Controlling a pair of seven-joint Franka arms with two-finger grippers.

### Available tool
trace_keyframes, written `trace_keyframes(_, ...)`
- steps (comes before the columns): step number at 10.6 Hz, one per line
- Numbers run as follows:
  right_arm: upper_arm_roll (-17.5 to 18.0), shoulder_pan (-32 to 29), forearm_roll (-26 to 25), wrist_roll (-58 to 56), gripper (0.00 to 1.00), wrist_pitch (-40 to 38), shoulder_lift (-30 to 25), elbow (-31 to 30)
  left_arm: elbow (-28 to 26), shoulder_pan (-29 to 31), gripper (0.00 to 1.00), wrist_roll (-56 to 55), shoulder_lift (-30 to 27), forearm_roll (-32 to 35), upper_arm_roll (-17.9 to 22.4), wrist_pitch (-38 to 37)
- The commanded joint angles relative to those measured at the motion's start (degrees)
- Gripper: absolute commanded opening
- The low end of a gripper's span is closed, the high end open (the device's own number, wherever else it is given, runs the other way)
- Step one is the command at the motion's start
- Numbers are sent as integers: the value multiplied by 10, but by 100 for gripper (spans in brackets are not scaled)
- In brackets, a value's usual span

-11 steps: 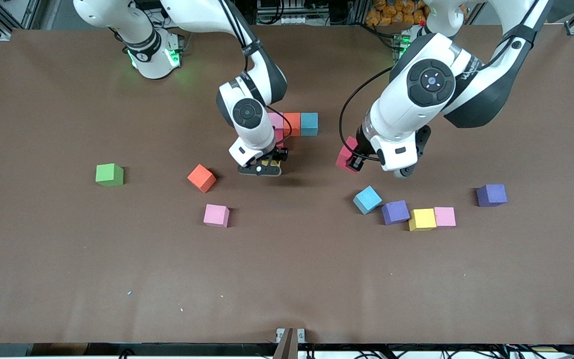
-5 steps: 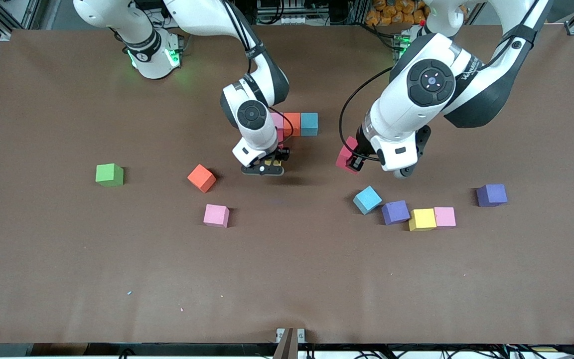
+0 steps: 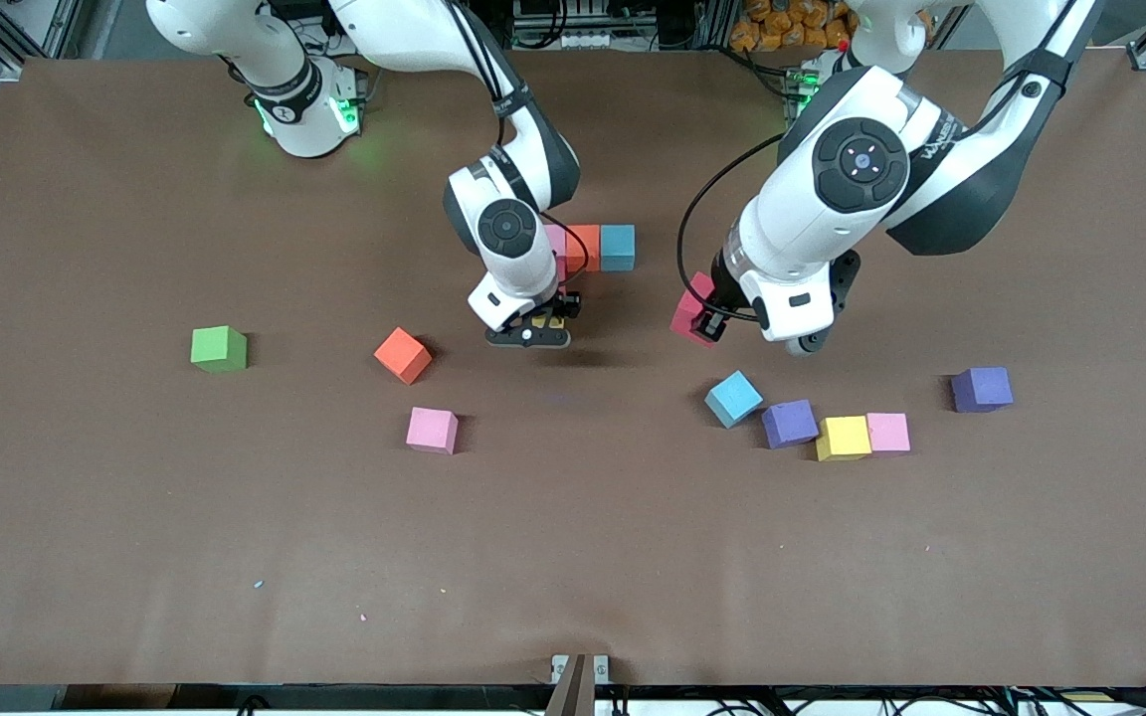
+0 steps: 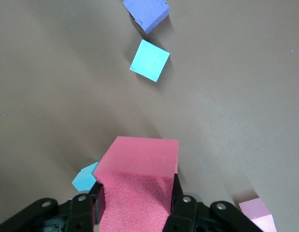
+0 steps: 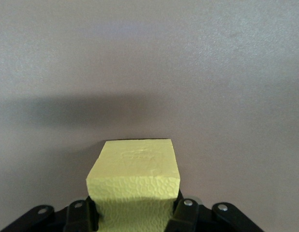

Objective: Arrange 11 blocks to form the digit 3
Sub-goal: 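Carry the yellow cube to the column below the red cube, then lower the yellow cube into the column and open the right gripper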

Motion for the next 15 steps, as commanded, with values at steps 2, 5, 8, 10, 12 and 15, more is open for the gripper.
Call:
trace_keyframes(2,1,1,11,-8,0,1,4,5,9,2,0,11,1,-14,-2,-12)
trace_keyframes(5,1,1,11,-8,0,-3,5,4,9,2,0,11,1,-13,-2,-12)
trace_keyframes(8,7,1,11,-8,0,-3,5,2,9,2,0,10,1,-13,-2,-12)
trace_keyframes(10,9,1,11,-7,0,-4,5,2,9,2,0,10,1,-12,-2,-12)
trace_keyframes(12,9,1,11,-7,0,-5,5,2,9,2,0,10,1,-12,-2,-12)
trace_keyframes(15,9,1,11,-8,0,-6,4,0,9,2,0,11,1,-13,-2,-12)
